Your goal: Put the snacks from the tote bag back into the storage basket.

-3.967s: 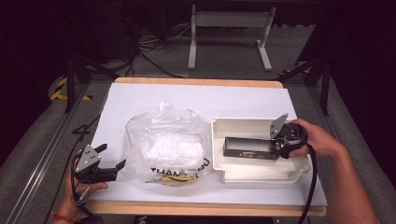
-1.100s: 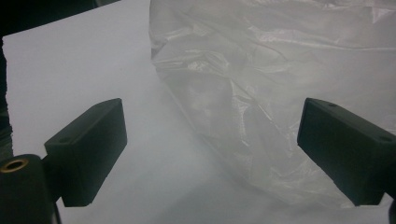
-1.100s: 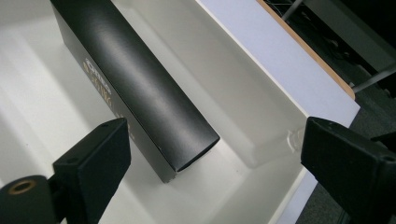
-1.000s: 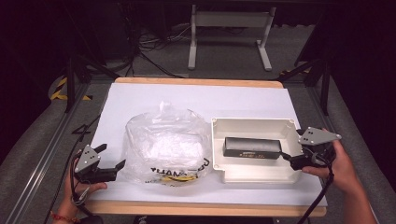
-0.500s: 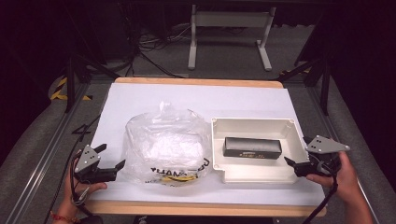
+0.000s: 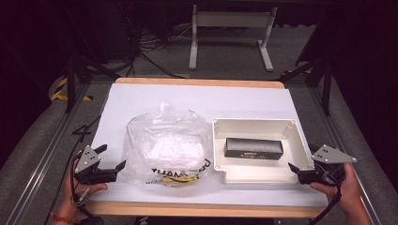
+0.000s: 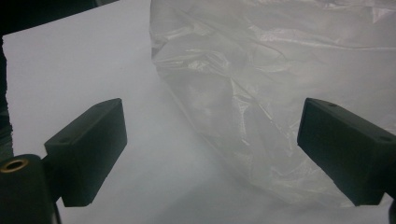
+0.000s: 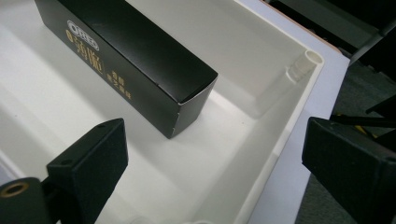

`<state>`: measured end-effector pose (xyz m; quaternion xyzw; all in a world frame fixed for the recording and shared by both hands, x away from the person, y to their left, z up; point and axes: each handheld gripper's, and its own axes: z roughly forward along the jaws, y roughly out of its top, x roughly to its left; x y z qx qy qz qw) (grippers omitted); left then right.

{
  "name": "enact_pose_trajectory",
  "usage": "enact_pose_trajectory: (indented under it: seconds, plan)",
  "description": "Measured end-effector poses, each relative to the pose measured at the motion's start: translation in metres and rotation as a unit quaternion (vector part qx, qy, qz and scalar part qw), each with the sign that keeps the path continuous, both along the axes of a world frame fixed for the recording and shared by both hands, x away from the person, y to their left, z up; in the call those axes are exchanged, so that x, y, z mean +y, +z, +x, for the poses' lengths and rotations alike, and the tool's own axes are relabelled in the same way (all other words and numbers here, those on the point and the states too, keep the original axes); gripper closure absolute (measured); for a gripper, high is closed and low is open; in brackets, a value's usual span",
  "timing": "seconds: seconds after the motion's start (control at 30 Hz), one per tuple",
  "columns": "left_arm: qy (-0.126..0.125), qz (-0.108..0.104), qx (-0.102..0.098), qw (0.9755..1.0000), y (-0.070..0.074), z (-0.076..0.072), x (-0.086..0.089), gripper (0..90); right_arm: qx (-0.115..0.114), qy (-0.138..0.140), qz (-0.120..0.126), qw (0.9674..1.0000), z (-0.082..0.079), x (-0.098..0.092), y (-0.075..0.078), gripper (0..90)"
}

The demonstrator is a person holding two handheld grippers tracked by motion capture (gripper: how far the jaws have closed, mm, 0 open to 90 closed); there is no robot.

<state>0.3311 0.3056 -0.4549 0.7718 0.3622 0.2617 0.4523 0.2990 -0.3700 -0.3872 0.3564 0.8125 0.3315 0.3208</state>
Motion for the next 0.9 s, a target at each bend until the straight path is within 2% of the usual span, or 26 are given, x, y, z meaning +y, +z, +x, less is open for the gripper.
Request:
enact_pose_trajectory:
  seconds: [0.2, 0.53, 0.7, 0.9]
  plan:
    - [0.000, -0.001, 0.001, 1.0000, 0.000, 0.000, 0.000, 9.2, 0.000, -0.003, -0.003, 1.0000, -0.007, -0.002, -0.007, 7.5]
    - [0.000, -0.001, 0.001, 1.0000, 0.000, 0.000, -0.001, 9.3, -0.014, -0.010, 0.016, 0.9997, -0.016, -0.009, -0.015, 7.1]
    - [0.001, -0.002, 0.001, 1.0000, 0.000, 0.000, -0.001, 9.2, -0.029, -0.013, 0.040, 0.9987, -0.021, -0.013, -0.021, 6.6]
    - [0.001, -0.002, 0.000, 1.0000, 0.000, 0.000, 0.000, 9.2, -0.032, -0.015, 0.063, 0.9974, -0.024, -0.016, -0.031, 6.0]
